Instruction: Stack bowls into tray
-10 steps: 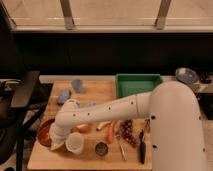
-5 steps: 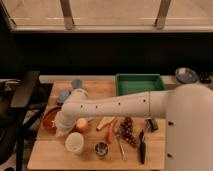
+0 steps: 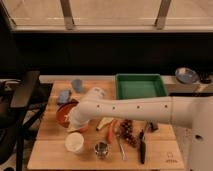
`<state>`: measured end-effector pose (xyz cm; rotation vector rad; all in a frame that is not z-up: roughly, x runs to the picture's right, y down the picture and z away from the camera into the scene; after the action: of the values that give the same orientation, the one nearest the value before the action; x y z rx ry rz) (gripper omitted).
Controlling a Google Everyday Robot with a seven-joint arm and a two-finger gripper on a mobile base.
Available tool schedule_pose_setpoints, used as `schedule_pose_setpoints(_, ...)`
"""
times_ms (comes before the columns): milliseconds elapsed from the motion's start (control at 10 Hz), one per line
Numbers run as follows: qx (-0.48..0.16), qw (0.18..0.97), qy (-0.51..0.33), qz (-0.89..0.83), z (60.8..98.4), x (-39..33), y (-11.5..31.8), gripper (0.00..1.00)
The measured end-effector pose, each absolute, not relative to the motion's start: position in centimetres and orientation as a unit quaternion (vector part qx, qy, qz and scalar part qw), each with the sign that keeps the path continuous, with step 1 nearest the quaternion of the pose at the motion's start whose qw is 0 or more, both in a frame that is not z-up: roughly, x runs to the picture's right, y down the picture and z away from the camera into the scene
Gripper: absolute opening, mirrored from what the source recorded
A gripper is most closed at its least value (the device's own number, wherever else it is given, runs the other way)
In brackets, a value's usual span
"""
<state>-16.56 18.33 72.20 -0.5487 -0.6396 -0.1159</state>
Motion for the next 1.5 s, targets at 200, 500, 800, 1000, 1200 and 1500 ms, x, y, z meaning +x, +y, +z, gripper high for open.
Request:
schedule_pose_setpoints(200, -0.266, 0.916, -0.298, -0.036, 72.8, -11.9, 16.0, 0.00)
schedule_pose_setpoints(500, -0.273, 0.916, -0.294, -0.021, 75.6, -6.4, 10.8, 0.00)
schedule_pose_setpoints(800, -0.271, 0.913, -0.305, -0.022, 77.6, -3.5, 6.3, 0.00)
schedule_pose_setpoints(1000, -0.270, 0.912, -0.307, -0.023, 77.8, -3.1, 5.8, 0.00)
schedule_pose_setpoints(1200, -0.271, 0.913, -0.305, -0.023, 77.8, -3.2, 5.9, 0.00)
schedule_pose_setpoints(1500, -0.251, 0.931, -0.266, -0.001, 78.7, -0.8, 4.5, 0.00)
